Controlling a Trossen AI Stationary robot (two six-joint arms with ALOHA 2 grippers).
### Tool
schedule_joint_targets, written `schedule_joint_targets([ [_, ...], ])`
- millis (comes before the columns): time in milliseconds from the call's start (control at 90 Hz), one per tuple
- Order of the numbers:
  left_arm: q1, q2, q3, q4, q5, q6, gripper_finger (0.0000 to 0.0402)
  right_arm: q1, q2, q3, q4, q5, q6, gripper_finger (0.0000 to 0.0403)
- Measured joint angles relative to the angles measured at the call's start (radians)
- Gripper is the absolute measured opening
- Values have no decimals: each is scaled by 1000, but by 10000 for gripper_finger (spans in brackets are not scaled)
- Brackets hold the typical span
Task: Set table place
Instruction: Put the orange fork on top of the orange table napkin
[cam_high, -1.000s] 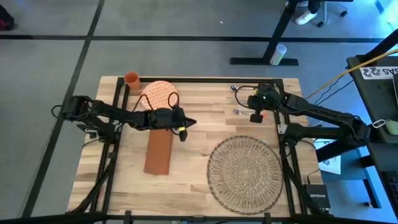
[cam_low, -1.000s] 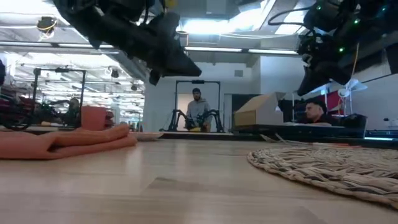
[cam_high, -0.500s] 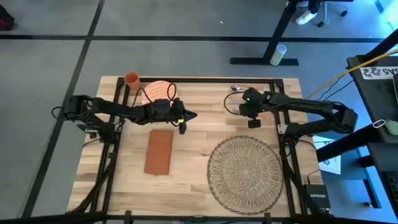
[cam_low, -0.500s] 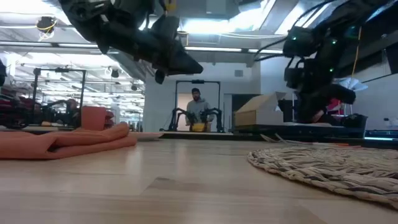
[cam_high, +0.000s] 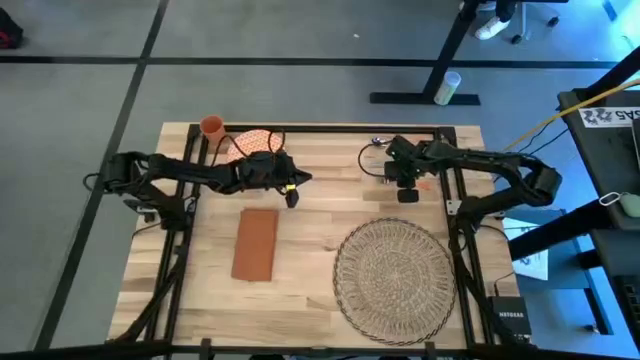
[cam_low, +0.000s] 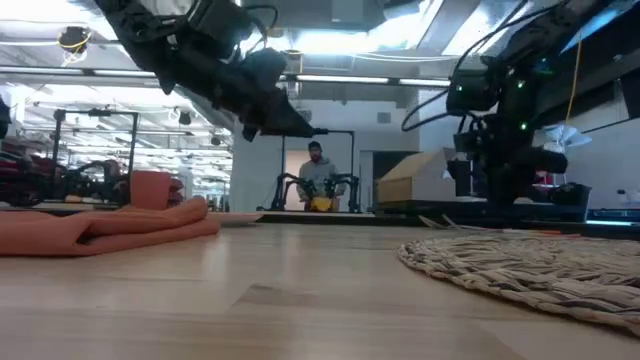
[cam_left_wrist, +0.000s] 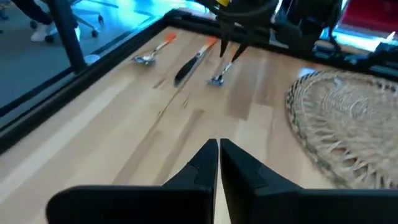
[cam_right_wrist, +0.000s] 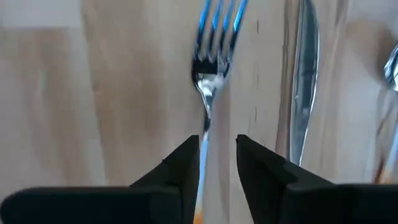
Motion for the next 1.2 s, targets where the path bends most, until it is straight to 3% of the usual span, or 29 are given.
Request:
schedule_joint_targets([
  [111,-3,0,0,-27,0,15,0,-30,33,0,0,-48,1,92],
  [533,-21,0,-1,-45,0,14,0,-46,137,0,56,-77,18,89],
  [800,-39,0,-2,-42,0,20,0,-44,171,4,75,-73,21,10],
  [1200,-44,0,-2,-38,-8,42,0,-43,171,97,48,-194,158,2],
])
